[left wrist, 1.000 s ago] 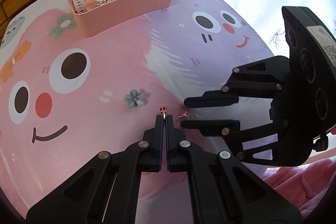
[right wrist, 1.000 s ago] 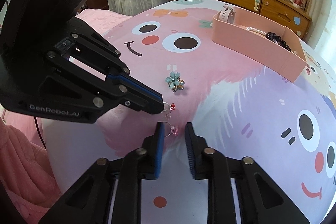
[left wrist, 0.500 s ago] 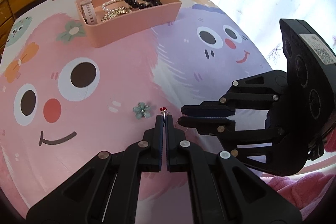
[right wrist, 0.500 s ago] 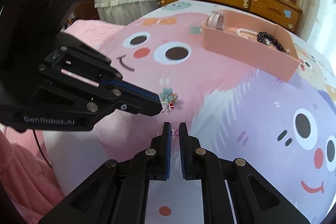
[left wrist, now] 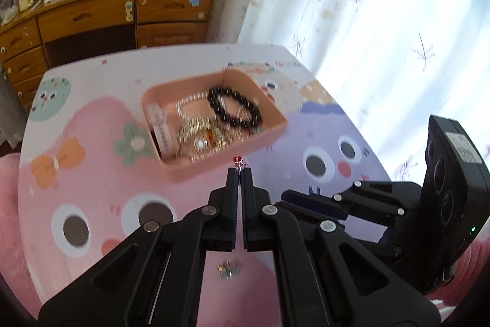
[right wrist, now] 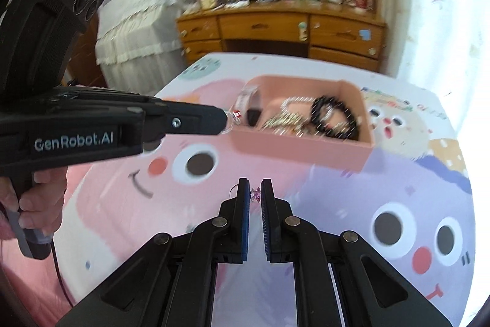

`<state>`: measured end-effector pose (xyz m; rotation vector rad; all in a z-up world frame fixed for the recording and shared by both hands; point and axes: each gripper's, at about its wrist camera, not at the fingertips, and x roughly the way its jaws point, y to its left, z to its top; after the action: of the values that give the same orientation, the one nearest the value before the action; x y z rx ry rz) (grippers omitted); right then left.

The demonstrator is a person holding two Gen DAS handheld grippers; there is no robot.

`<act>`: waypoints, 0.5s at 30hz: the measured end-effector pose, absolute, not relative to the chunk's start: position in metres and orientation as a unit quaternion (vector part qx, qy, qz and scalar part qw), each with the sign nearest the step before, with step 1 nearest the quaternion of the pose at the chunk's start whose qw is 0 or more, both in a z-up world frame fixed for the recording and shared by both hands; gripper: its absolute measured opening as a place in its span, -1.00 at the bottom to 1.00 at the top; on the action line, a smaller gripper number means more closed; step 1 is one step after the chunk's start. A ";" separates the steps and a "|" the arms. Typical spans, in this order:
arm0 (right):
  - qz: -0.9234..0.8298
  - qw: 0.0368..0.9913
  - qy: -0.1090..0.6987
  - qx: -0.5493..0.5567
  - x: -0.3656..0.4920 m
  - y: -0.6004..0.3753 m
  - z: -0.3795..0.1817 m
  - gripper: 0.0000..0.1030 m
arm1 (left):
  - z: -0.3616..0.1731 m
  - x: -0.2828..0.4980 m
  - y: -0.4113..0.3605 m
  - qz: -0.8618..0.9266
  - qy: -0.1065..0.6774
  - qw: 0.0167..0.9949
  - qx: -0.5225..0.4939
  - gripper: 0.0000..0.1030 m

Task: Organize jewelry
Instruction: 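Carry both rings into the pink tray and open both tools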

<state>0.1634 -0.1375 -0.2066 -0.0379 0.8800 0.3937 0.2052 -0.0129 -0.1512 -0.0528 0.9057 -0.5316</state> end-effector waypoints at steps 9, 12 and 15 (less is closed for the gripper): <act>0.142 0.913 0.381 0.020 0.219 -0.163 -0.181 -0.86 | -0.135 0.255 -0.014 -0.238 0.392 0.888 -0.039 -1.00; 0.131 0.919 0.370 0.034 0.237 -0.169 -0.177 -0.86 | -0.135 0.266 -0.014 -0.233 0.387 0.891 -0.045 -1.00; 0.116 0.923 0.364 0.039 0.256 -0.172 -0.178 -0.86 | -0.137 0.276 -0.014 -0.229 0.384 0.893 -0.049 -1.00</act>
<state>0.2557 -0.1721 -0.1777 0.0809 0.7472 0.2376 0.2761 -0.0137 -0.1370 -0.1023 0.7970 -0.4747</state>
